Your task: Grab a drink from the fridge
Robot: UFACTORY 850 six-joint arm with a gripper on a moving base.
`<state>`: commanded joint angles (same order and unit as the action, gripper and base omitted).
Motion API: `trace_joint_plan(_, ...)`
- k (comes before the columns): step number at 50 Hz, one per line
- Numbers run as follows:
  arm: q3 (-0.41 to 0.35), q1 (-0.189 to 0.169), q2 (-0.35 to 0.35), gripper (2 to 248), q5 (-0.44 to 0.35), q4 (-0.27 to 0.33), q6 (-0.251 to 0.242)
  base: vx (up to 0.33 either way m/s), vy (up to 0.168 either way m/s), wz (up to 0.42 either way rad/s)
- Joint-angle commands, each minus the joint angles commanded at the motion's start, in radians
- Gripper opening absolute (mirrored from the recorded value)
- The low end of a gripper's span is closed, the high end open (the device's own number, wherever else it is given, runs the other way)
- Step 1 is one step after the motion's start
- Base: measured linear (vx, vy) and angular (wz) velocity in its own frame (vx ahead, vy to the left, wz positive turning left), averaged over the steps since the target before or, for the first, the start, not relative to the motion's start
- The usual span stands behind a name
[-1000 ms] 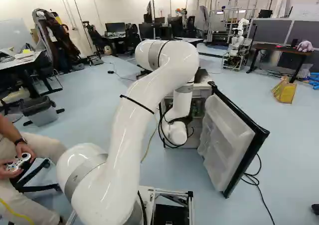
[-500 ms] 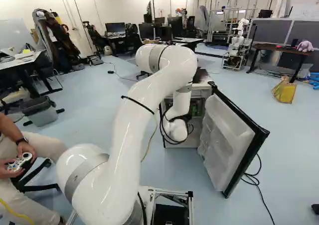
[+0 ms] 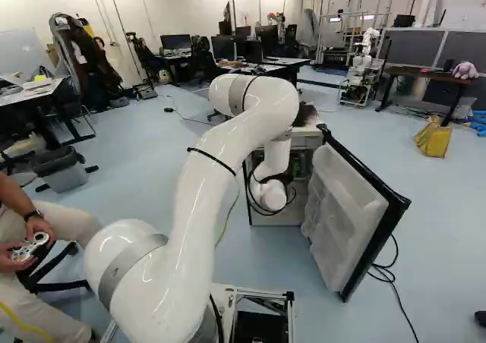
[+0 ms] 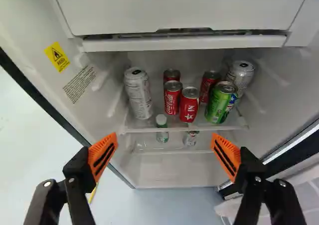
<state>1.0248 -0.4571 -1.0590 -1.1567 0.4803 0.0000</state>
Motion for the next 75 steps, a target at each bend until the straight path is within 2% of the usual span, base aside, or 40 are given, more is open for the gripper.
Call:
trace_joint_plan(32,0.108,0.021,-0.057,247,0.123,-0.060,0.000,0.000,0.000,0.000)
trace_joint_plan(49,0.164,0.032,-0.087,247,0.132,-0.062,0.000,0.000,0.000,0.000)
trace_joint_plan(62,0.174,0.034,-0.092,247,0.132,-0.062,0.000,0.000,0.000,0.000)
trace_joint_plan(63,0.174,0.034,-0.092,240,0.132,-0.062,0.000,0.000,0.000,0.000)
trace_joint_plan(67,0.174,0.034,-0.092,240,0.132,-0.062,0.000,0.000,0.000,0.000)
trace_joint_plan(68,0.174,0.034,-0.092,227,0.132,-0.062,0.000,0.000,0.000,0.000)
trace_joint_plan(72,0.174,0.034,-0.092,227,0.132,-0.062,0.000,0.000,0.000,0.000)
trace_joint_plan(73,0.174,0.034,-0.092,215,0.132,-0.062,0.000,0.000,0.000,0.000)
trace_joint_plan(75,0.174,0.034,-0.092,215,0.132,-0.062,0.000,0.000,0.000,0.000)
